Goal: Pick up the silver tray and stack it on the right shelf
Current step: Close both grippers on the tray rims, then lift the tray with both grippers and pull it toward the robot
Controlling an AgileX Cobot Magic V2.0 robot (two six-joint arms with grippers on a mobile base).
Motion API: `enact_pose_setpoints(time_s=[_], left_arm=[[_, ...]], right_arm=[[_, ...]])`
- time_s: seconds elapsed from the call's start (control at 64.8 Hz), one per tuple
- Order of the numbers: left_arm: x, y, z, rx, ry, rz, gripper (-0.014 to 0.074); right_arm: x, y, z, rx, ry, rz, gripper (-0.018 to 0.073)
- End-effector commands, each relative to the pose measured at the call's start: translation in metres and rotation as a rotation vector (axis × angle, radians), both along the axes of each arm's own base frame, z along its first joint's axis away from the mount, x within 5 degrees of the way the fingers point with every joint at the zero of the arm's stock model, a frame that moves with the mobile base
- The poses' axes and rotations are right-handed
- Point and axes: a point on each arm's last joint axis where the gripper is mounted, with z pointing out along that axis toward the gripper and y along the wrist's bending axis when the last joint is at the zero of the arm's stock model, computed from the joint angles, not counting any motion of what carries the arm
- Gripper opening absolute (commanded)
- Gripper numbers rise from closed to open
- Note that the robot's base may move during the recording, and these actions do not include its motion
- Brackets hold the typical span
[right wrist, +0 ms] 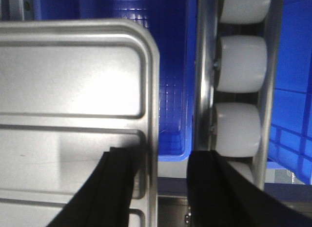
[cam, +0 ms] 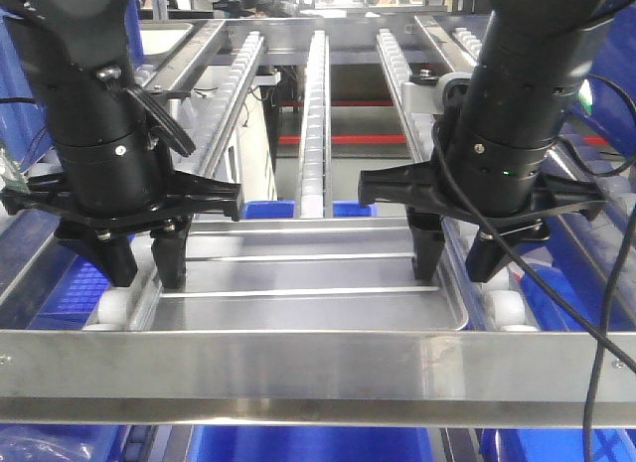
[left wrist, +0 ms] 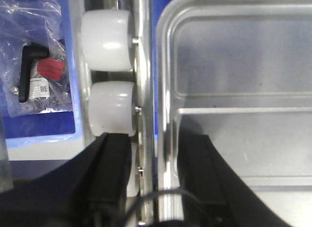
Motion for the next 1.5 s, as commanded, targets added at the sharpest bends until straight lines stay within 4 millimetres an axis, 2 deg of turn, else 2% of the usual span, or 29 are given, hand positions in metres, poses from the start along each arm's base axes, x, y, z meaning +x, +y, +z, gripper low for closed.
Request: enact_pose_setpoints(time_s=[0.0,0.139,0.216,0.278,0.324,0.432,0.478,0.894,1.002,1.234,1.373,1.48], left_arm=[[0.003,-0.003,0.023,-0.050,-0.073,-0.005,0.0169],[0.003,-0.003,0.023,-0.052,-0.072,-0.004,0.0169],[0.003,-0.004,0.023,-0.058,-0.067,0.001,0.0163],[0.002,-0.004,0.023,-0.063,-0.065,0.004,0.0132],[0.002,-0.004,0.023,-0.068,-0.058,0.010,0.0060],[0.001,-0.005,0.022,-0.078,-0.049,0.018,-0.0063],[0.001,-0.005,0.022,-0.078,-0.049,0.018,-0.0094],[0.001,-0.005,0.024,-0.073,-0.042,0.022,-0.0091],[0.005,-0.005,0.036,-0.051,-0.036,0.027,-0.0091],[0.004,-0.003,0.079,-0.047,-0.066,0.009,-0.0091],[-0.005,0.001,0.092,-0.070,-0.052,0.024,-0.0091],[-0.011,-0.001,0.097,-0.073,-0.053,0.011,-0.0091]], right_arm=[[0.005,0.001,0.023,0.035,-0.086,0.007,0.0393],[0.005,0.001,0.023,0.034,-0.085,0.007,0.0389],[0.004,0.000,0.023,0.034,-0.084,0.006,0.0342],[0.004,0.000,0.023,0.034,-0.082,0.005,0.0281],[0.004,0.000,0.023,0.033,-0.079,0.004,0.0183],[0.004,0.000,0.022,0.030,-0.072,0.001,0.0051],[0.003,0.000,0.022,0.033,-0.069,-0.001,0.0057],[0.004,0.001,0.026,0.051,-0.064,-0.018,0.0058],[0.007,0.001,0.038,0.040,-0.043,-0.037,0.0058],[0.013,0.004,0.072,0.046,-0.069,-0.051,0.0058],[0.002,0.006,0.087,0.049,-0.074,-0.041,0.0059],[-0.008,0.011,0.091,0.062,-0.070,-0.040,0.0059]])
